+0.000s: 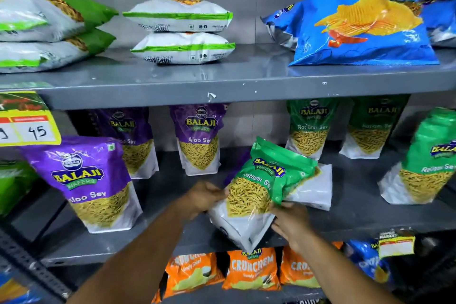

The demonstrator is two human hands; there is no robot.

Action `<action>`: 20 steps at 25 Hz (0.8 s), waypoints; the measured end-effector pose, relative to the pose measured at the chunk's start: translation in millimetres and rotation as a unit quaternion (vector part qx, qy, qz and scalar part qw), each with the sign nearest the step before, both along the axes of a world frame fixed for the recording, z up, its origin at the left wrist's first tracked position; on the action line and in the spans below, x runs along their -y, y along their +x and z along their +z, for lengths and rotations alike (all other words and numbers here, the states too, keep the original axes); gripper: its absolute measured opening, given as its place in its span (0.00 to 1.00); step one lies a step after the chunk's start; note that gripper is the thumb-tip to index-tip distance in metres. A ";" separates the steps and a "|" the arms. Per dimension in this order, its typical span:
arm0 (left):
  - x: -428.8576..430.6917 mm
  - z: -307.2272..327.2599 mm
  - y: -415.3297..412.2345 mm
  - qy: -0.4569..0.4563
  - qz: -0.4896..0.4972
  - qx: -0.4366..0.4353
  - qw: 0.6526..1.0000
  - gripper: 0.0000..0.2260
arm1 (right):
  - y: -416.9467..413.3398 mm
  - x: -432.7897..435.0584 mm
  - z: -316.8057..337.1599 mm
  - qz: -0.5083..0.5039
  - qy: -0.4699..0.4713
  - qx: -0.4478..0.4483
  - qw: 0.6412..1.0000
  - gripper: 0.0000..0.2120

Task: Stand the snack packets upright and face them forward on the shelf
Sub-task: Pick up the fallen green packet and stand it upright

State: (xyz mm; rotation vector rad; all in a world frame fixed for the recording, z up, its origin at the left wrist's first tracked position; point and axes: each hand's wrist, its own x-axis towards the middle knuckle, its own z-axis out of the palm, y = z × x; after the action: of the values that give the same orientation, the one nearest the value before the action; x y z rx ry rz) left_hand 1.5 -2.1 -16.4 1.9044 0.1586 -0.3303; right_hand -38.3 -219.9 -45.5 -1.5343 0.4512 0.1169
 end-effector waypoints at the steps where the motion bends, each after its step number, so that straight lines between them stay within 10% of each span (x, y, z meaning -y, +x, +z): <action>1: 0.9 -0.3 -6.2 -0.030 0.012 0.007 0.999 0.08 | 2.1 1.3 0.3 0.006 -0.011 0.011 1.000 0.08; 20: 206.5 26.3 -78.7 -0.239 0.092 0.088 0.963 0.13 | 7.4 181.2 57.9 -0.013 -0.137 0.283 0.949 0.09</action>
State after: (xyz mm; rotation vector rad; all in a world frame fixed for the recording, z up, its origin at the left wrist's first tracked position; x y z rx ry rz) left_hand -77.2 -208.6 9.9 1.4178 0.1215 -0.0609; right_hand -30.9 -401.1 12.5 -1.7449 0.0253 -0.4166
